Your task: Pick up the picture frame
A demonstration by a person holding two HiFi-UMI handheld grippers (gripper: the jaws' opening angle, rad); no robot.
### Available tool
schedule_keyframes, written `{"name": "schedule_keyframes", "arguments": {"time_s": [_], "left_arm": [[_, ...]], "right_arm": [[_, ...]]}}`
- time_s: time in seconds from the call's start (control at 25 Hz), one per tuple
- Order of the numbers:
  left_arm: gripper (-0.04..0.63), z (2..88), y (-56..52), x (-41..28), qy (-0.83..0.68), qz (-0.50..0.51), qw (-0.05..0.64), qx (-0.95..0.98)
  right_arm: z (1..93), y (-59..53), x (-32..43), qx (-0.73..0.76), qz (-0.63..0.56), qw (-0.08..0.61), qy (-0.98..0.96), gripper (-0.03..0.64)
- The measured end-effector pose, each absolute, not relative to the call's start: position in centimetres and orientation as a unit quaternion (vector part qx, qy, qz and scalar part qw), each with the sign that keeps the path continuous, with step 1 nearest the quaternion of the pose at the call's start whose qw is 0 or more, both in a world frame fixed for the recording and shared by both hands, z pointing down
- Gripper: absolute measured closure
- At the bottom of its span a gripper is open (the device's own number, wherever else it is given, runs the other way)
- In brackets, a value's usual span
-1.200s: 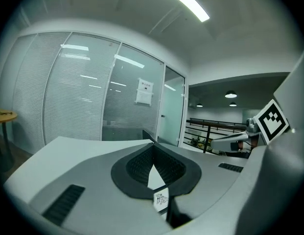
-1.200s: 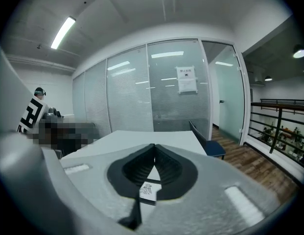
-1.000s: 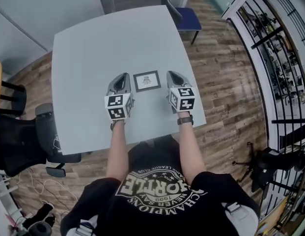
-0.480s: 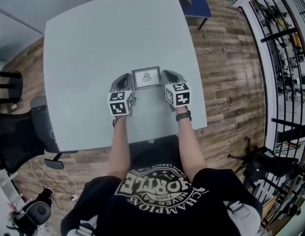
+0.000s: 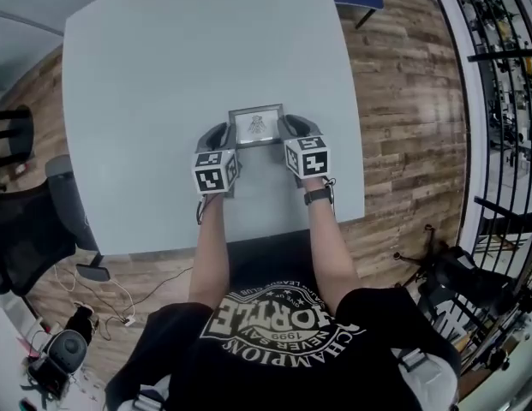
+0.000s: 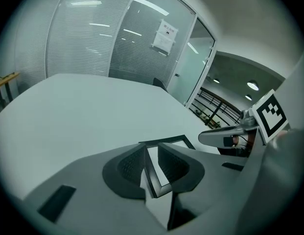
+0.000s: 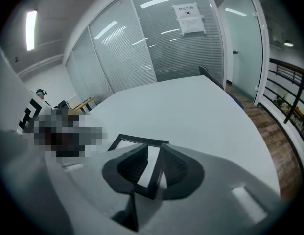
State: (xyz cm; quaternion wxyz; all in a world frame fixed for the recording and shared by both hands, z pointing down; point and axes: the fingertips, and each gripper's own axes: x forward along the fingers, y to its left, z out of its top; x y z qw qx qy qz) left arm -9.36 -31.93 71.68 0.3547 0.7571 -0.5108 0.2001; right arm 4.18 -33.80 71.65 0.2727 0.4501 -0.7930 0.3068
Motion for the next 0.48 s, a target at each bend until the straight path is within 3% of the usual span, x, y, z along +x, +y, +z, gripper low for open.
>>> {"name": "schedule_keyframes", "arguments": {"time_s": [0.2,0.48], "left_arm": [[0.458,73.9,-31.8,-8.5,-0.502,0.211,0.378,0.749],[0.417,76.2,-32.1,-7.8,-0.499,0.227,0.388,0.741]], "right_arm": [[73.1,-34.2,4.3,0.452,0.323,0.263,-0.789,0.503],[75.7,-34.3,4.3,0.444,0.336,0.280,-0.782,0.479]]}}
